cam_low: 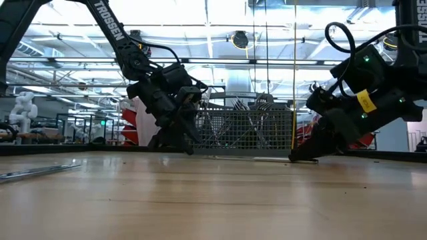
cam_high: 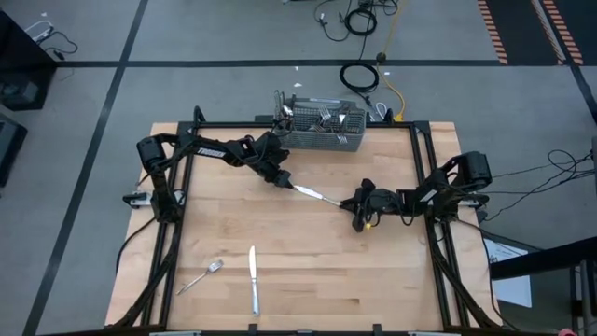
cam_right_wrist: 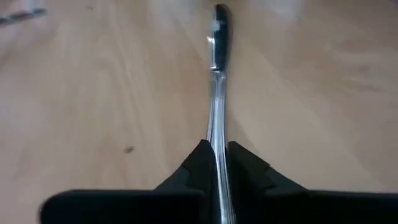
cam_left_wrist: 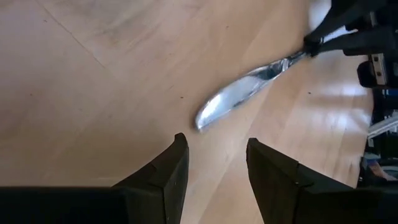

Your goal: Sort silverware

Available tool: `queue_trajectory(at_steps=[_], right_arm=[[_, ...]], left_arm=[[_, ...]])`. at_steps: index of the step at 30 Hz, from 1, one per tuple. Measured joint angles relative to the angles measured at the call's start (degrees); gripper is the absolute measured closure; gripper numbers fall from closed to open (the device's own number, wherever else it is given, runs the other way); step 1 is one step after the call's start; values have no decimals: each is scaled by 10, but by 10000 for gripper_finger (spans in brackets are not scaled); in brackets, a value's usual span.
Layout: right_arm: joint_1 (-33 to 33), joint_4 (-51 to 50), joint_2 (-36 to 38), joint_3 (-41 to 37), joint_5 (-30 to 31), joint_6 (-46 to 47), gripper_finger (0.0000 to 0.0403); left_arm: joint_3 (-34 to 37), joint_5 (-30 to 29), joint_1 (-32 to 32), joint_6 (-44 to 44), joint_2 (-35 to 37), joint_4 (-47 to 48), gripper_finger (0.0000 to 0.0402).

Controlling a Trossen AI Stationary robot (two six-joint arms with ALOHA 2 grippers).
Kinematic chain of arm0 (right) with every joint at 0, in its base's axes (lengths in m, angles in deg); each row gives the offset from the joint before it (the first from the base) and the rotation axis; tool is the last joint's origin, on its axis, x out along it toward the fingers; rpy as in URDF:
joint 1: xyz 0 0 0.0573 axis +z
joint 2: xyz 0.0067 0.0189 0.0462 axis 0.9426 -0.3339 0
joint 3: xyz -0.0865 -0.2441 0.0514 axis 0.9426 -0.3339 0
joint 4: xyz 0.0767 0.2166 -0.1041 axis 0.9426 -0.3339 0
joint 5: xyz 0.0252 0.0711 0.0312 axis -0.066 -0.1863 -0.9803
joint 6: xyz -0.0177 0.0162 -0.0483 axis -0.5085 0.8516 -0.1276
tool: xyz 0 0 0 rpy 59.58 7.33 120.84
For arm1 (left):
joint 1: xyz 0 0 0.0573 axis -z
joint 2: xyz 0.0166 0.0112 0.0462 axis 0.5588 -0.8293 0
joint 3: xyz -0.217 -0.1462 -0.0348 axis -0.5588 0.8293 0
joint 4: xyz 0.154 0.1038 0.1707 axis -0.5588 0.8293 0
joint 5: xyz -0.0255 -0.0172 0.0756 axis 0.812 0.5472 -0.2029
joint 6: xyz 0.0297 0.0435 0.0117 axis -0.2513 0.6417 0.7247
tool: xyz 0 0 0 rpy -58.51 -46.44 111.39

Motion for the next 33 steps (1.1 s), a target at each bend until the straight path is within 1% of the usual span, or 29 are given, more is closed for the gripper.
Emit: queue_trajectory(at_steps=[3, 5, 8, 12, 15, 20, 23, 25, 29, 33], right_arm=[[1, 8, 0, 0, -7, 15, 402], [1, 6, 0, 0, 2, 22, 398], [2, 4, 0, 0, 20, 25, 398], [1, 2, 2, 0, 30, 44, 398], [1, 19, 6, -3, 33, 54, 399], [10, -9, 27, -3, 77, 83, 401], [27, -10, 59, -5, 118, 74, 401], [30, -31, 89, -6, 133, 72, 402], [49, -110, 147, -5, 150, 91, 402], [75, -157, 211, -3, 209, 91, 402]], left_arm=[[0, 19, 2, -8, 0, -1, 237], [0, 34, 4, -14, 1, -5, 237], [0, 38, 7, -15, 19, -5, 237], [0, 17, 6, -24, 44, -5, 237], [-1, -3, 8, -13, 56, -7, 237], [-1, -8, 8, -10, 56, 5, 237], [0, -21, 8, -9, 56, 17, 237], [0, -25, 8, -9, 56, 15, 237], [0, -31, 9, -13, 56, 14, 237], [0, -37, 9, -13, 56, 12, 237]])
